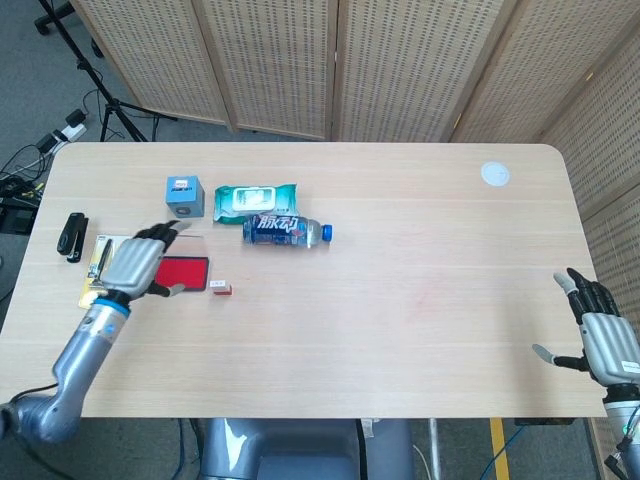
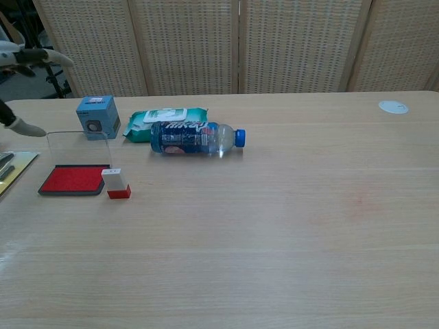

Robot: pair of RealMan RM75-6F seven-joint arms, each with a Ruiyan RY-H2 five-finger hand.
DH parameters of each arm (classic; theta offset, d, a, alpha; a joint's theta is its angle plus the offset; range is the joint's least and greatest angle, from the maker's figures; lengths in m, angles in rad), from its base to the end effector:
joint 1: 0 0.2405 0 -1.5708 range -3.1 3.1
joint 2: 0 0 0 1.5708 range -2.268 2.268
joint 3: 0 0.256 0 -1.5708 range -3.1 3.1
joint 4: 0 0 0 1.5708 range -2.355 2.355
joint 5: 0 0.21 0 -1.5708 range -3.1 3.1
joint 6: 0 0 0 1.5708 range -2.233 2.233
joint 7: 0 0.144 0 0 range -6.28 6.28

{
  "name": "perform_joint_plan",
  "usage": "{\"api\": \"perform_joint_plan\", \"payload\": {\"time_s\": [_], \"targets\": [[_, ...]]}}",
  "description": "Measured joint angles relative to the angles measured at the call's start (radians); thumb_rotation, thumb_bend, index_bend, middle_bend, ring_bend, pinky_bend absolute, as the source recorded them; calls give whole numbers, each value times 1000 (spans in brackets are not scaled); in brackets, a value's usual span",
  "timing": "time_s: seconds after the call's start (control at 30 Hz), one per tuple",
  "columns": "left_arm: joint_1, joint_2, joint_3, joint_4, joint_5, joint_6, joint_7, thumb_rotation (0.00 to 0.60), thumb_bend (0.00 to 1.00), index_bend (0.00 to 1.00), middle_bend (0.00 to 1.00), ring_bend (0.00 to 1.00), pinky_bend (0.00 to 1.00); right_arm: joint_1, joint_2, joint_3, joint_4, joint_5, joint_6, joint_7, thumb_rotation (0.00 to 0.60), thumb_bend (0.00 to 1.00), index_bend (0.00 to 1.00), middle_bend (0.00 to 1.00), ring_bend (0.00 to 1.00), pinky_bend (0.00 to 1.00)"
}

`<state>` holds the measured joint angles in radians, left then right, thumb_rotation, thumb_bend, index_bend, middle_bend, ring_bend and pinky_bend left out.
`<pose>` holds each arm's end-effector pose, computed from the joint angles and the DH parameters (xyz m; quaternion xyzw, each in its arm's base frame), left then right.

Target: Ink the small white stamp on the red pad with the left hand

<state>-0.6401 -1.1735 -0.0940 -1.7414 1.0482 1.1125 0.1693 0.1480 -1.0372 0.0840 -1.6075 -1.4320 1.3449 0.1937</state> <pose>-0.2031 0.3230 0.0982 -0.6652 -0.4337 -0.3753 0.4781 -0.3194 -0.2082 0.1778 0.5757 -0.4468 0.3995 0.5561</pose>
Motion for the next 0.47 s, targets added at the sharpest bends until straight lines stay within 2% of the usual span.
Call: {"api": "perform_joint_plan", "payload": {"time_s": [0.1, 0.2, 0.33, 0.47], "targets": [[116, 26, 31, 13, 129, 134, -115, 600, 128, 0, 0, 0, 0, -6, -9, 6, 10, -15, 35, 3, 600, 0, 0, 0, 0, 0], [228, 44, 65, 44, 195, 242, -207, 600, 127, 0, 0, 0, 0, -14, -20, 10, 19, -36, 76, 4, 600, 0, 0, 0, 0, 0], [335, 56, 90, 81, 211, 327, -268, 600, 127, 0, 0, 0, 0, -26, -36, 17, 31, -60, 131, 2, 600, 0, 0, 0, 0, 0], [377, 59, 91, 103, 227, 362, -289, 600, 132, 0, 0, 0, 0, -36, -49, 22, 39, -67, 154, -9, 600, 0, 0, 0, 0, 0]]}}
